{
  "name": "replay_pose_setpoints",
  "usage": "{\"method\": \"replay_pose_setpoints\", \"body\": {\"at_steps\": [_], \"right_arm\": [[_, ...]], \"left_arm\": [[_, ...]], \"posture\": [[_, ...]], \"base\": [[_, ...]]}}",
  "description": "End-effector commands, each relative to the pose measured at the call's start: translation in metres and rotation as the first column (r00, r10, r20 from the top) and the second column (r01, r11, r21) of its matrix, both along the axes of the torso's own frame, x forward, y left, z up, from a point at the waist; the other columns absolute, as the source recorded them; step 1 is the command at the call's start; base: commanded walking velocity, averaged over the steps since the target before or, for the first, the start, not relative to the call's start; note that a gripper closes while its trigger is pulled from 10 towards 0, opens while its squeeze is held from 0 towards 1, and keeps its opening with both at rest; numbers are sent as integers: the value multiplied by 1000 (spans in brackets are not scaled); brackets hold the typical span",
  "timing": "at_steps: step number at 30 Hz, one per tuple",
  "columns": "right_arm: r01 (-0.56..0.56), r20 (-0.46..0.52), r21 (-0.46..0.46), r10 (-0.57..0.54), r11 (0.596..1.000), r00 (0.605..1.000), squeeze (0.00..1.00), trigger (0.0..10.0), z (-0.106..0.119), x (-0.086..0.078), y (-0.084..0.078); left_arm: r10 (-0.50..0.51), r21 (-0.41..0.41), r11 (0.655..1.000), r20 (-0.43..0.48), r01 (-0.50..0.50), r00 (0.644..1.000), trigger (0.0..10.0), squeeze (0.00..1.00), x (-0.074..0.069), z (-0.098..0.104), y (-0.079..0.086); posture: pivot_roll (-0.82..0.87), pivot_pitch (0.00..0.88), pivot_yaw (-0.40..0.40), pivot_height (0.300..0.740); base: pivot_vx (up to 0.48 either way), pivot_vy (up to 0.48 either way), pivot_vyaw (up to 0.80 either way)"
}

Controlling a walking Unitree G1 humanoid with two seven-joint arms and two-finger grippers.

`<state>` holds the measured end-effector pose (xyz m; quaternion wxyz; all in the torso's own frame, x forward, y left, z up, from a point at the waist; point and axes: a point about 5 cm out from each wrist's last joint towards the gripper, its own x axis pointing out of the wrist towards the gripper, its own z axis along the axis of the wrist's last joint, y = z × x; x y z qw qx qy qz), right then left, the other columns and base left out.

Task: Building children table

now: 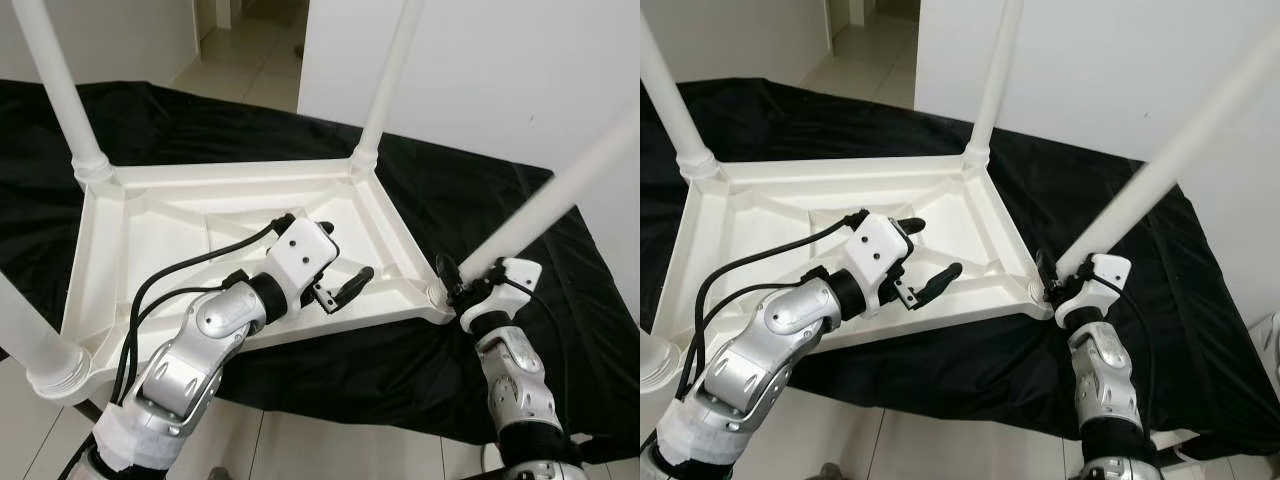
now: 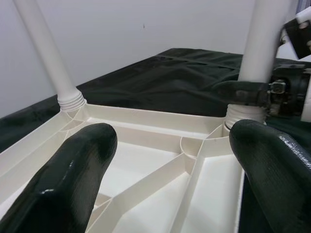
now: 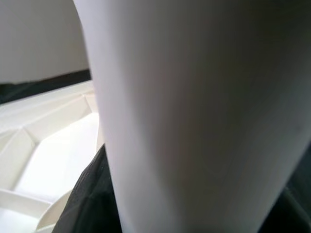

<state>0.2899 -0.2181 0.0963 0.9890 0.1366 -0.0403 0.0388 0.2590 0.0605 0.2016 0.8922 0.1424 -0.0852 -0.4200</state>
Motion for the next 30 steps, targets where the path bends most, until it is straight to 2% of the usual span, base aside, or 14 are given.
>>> {"method": "replay_pose_setpoints", "body": {"at_steps": [1, 3, 4, 7, 9, 10, 11, 16, 17, 18, 22, 26, 28, 30], "right_arm": [[39, -192, 49, -29, 998, 981, 0, 10000, -40, -17, -3], [9, -96, -2, -9, 1000, 995, 0, 10000, -15, -9, -3], [9, -96, -2, -9, 1000, 995, 0, 10000, -15, -9, -3], [-21, -32, -69, 19, 997, 999, 0, 10000, 5, -2, -2], [-41, 9, -137, 43, 990, 999, 0, 10000, 25, 6, -2], [-41, 9, -137, 43, 990, 999, 0, 10000, 25, 6, -2], [-97, 40, -164, 104, 982, 994, 0, 10000, 44, 12, 3], [-175, 63, -197, 190, 965, 980, 0, 10000, 60, 14, 15], [-245, 90, -224, 270, 943, 959, 0, 10000, 71, 15, 25], [-270, 96, -240, 299, 932, 949, 0, 10000, 75, 15, 29], [-294, 104, -267, 330, 918, 938, 0, 10000, 81, 17, 34], [-344, 144, -266, 389, 901, 910, 0, 10000, 104, 22, 39], [-337, 152, -256, 382, 906, 912, 0, 10000, 109, 25, 37], [-320, 164, -268, 370, 909, 915, 0, 10000, 117, 31, 36]], "left_arm": [[-28, 8, 1000, -3, 29, 1000, 10000, 0, 1, 1, -2], [-37, 11, 999, -1, 37, 999, 10000, 0, 3, 1, -3], [-37, 11, 999, -1, 37, 999, 10000, 0, 3, 1, -3], [-42, 16, 999, 2, 42, 999, 10000, 0, 6, 2, -4], [-41, 18, 999, 6, 41, 999, 10000, 0, 11, 4, -4], [-41, 18, 999, 6, 41, 999, 10000, 0, 11, 4, -4], [-32, 16, 999, 15, 32, 999, 10000, 0, 17, 7, -4], [-21, 10, 1000, 29, 21, 999, 10000, 0, 23, 10, -4], [-14, 3, 1000, 36, 13, 999, 10000, 0, 28, 14, -4], [-10, 0, 1000, 39, 10, 999, 10000, 0, 30, 16, -4], [-6, -8, 1000, 40, 6, 999, 10000, 0, 34, 19, -5], [5, -86, 996, 1, -5, 1000, 10000, 0, 42, 26, -6], [7, -117, 993, -23, -9, 1000, 10000, 0, 44, 27, -6], [2, -191, 981, -68, -15, 998, 10000, 0, 49, 31, -5]], "posture": [[145, 91, -42, 740], [133, 89, -39, 740], [133, 89, -39, 740], [129, 88, -41, 740], [128, 87, -43, 740], [128, 87, -43, 740], [123, 79, -46, 740], [123, 74, -51, 740], [122, 65, -54, 740], [122, 65, -54, 740], [125, 58, -57, 740], [124, 49, -59, 740], [119, 44, -60, 740], [112, 38, -67, 740]], "base": [[0, 0, 0], [0, 0, 0], [0, 0, 0], [0, 0, 0], [0, 0, 0], [0, 0, 0], [0, 0, 0], [0, 0, 0], [0, 0, 0], [0, 0, 0], [0, 0, 0], [0, 0, 0], [0, 0, 0], [0, 0, 0]]}}
